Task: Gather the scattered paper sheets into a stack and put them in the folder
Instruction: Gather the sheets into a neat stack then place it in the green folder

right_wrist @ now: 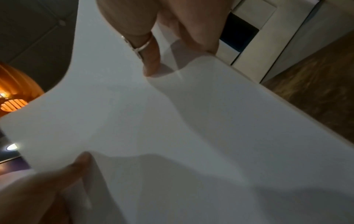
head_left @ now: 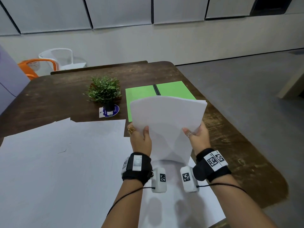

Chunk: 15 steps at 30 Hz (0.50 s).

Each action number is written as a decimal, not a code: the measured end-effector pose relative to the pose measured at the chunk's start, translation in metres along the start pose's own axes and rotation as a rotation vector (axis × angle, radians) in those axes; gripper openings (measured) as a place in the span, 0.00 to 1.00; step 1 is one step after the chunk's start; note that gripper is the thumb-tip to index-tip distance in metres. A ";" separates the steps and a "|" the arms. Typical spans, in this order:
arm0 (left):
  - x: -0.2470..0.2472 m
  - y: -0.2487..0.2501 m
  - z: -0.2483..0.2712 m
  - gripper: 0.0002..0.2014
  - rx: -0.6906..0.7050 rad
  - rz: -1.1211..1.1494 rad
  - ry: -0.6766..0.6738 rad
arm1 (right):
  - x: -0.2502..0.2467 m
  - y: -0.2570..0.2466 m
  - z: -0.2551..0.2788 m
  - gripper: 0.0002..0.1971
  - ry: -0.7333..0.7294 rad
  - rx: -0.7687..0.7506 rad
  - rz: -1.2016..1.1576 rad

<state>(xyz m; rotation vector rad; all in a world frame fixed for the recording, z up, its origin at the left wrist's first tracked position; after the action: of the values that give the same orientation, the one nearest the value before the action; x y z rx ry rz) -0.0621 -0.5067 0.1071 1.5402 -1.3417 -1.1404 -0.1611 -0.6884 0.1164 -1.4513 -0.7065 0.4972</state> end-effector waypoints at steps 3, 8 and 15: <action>-0.004 -0.014 0.011 0.18 -0.004 -0.018 -0.056 | -0.009 0.015 0.000 0.30 -0.045 0.051 0.010; -0.008 -0.033 0.018 0.20 -0.045 -0.006 -0.120 | -0.012 0.040 0.003 0.29 -0.084 0.132 0.077; 0.010 -0.040 0.022 0.21 -0.084 -0.123 -0.123 | -0.005 0.043 -0.002 0.30 -0.034 0.073 0.200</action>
<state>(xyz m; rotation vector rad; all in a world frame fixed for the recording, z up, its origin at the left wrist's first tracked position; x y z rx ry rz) -0.0710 -0.5108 0.0613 1.5306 -1.2756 -1.3701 -0.1589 -0.6903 0.0734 -1.4549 -0.5672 0.6966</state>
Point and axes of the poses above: each hand's wrist, its own z-axis away from the middle knuckle, its own x-axis out of the palm, y = z × x, the point moved 4 cm from there along -z, towards the middle knuckle, and after that the axes turned 1 degree about x, right-handed, at the moved point
